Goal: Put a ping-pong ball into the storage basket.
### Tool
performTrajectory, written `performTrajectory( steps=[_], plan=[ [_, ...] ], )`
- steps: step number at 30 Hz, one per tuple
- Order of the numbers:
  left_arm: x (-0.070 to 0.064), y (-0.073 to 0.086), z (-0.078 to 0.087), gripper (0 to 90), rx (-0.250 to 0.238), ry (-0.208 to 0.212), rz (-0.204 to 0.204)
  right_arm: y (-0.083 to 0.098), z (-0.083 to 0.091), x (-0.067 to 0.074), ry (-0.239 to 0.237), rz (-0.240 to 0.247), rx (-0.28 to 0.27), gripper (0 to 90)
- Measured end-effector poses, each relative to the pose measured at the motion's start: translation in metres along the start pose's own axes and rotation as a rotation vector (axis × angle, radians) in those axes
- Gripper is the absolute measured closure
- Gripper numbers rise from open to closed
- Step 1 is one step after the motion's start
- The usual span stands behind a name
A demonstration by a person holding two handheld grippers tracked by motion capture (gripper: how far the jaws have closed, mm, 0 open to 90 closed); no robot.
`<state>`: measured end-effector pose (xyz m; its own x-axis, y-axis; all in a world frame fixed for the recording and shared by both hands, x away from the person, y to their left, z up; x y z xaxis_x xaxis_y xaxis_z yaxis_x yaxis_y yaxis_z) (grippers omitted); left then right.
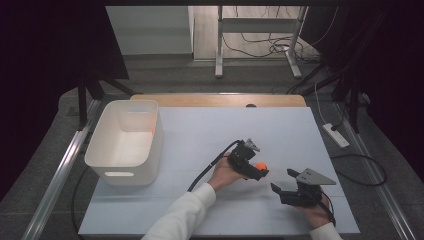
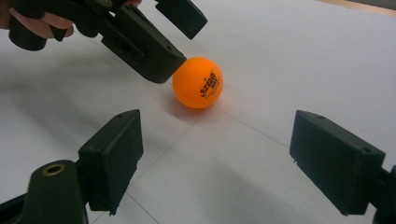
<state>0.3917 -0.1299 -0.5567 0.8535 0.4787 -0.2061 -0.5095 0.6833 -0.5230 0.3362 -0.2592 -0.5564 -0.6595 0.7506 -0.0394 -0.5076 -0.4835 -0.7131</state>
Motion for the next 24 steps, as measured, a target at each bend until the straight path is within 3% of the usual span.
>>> performTrajectory(
  steps=[24],
  plan=[
    [0.001,0.000,-0.022,14.1,0.036,0.005,0.028,0.000,0.000,0.002,-0.008,0.006,0.001,17.4]
  ],
)
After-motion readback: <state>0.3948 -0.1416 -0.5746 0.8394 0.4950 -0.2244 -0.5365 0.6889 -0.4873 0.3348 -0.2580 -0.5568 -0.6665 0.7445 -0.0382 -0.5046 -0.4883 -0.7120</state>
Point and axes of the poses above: each handheld gripper's, and its own axes: z roughly backward along the jaws, y roughly out of its underside, x roughly to its left, the point moved 8 cm from there along -z, roughly forward along the jaws, and after that the axes turned 14 degrees about x, right-handed, at the moved point
